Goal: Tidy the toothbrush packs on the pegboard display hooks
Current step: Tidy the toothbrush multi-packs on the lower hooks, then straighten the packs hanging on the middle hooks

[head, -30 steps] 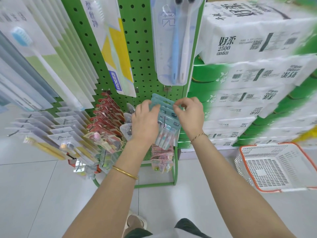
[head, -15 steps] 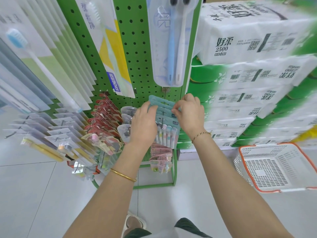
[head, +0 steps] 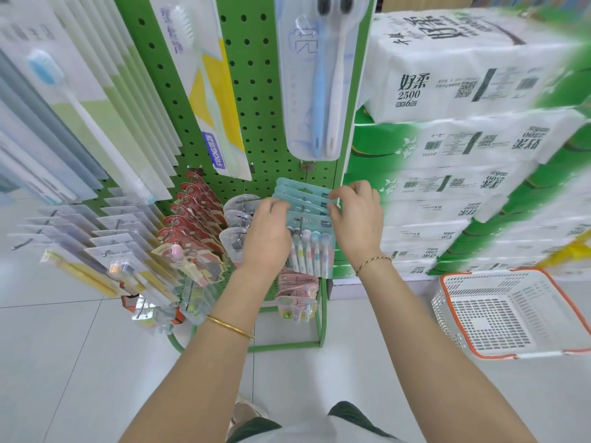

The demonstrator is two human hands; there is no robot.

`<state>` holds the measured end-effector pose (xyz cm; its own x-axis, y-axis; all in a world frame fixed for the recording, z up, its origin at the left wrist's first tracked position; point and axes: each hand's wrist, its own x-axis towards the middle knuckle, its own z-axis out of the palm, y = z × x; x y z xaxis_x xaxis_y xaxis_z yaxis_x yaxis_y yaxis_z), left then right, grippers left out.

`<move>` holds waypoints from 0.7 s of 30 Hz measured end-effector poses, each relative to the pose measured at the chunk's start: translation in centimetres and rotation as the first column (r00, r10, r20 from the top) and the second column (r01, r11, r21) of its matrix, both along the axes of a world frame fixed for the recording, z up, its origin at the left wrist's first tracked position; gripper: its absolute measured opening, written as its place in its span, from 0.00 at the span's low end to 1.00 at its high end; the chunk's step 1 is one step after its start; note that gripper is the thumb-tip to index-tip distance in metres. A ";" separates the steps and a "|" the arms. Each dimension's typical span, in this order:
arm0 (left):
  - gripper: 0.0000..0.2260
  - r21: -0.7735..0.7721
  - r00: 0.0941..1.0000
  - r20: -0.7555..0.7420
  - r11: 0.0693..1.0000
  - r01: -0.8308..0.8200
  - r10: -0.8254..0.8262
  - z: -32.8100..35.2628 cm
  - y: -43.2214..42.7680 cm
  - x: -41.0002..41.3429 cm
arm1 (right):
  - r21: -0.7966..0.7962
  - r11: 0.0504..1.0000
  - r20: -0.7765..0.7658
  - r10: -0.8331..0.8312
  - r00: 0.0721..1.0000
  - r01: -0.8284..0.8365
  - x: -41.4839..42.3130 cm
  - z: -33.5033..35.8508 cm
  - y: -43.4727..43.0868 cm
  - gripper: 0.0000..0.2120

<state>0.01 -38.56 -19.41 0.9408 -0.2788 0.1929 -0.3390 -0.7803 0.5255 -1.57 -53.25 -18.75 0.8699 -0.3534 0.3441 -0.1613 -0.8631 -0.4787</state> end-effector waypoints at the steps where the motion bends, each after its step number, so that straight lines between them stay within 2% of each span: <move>1: 0.23 -0.014 1.000 0.004 1.000 0.000 0.000 0.0 0.1 -0.2 | -0.012 1.000 0.011 -0.005 1.000 0.005 -0.3 0.0 0.1 0.09; 5: 0.23 -0.129 0.997 0.046 0.990 -0.055 0.062 0.3 1.0 -1.2 | -0.019 1.000 0.107 0.015 0.994 -0.013 -2.1 0.2 0.9 0.09; 8: 0.22 -0.262 0.982 0.118 0.958 -0.114 0.149 0.4 2.1 -2.8 | 0.019 0.994 0.223 0.097 0.970 -0.103 -4.1 0.4 2.6 0.08; 10: 0.21 -0.354 0.968 0.089 0.915 -0.191 0.236 0.2 3.1 -4.1 | 0.074 0.977 0.244 0.175 0.954 -0.198 -5.7 0.1 4.3 0.07; 12: 0.20 -0.427 0.947 0.039 0.862 -0.273 0.319 -0.1 4.4 -5.2 | 0.154 0.947 0.216 0.248 0.944 -0.284 -6.8 -0.7 6.0 0.06; 15: 0.19 -0.442 0.921 -0.031 0.821 -0.360 0.388 -1.0 6.6 -6.0 | 0.290 0.911 0.042 0.293 0.955 -0.292 -7.2 -2.9 8.4 0.07; 18: 0.18 -0.427 0.927 -0.134 0.824 -0.372 0.349 -1.9 8.8 -5.8 | 0.454 0.864 -0.077 0.284 0.956 -0.220 -6.3 -4.4 10.6 0.13; 21: 0.18 -0.410 0.948 -0.195 0.857 -0.312 0.252 -2.0 10.6 -4.8 | 0.573 0.809 -0.050 0.193 0.980 -0.130 -4.9 -4.4 12.6 0.17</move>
<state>-4.81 -27.94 -21.40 0.9911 0.0843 0.1028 -0.0445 -0.5182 0.8541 -6.46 -40.66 -23.17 0.9503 -0.3092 0.0359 -0.1177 -0.4637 -0.8781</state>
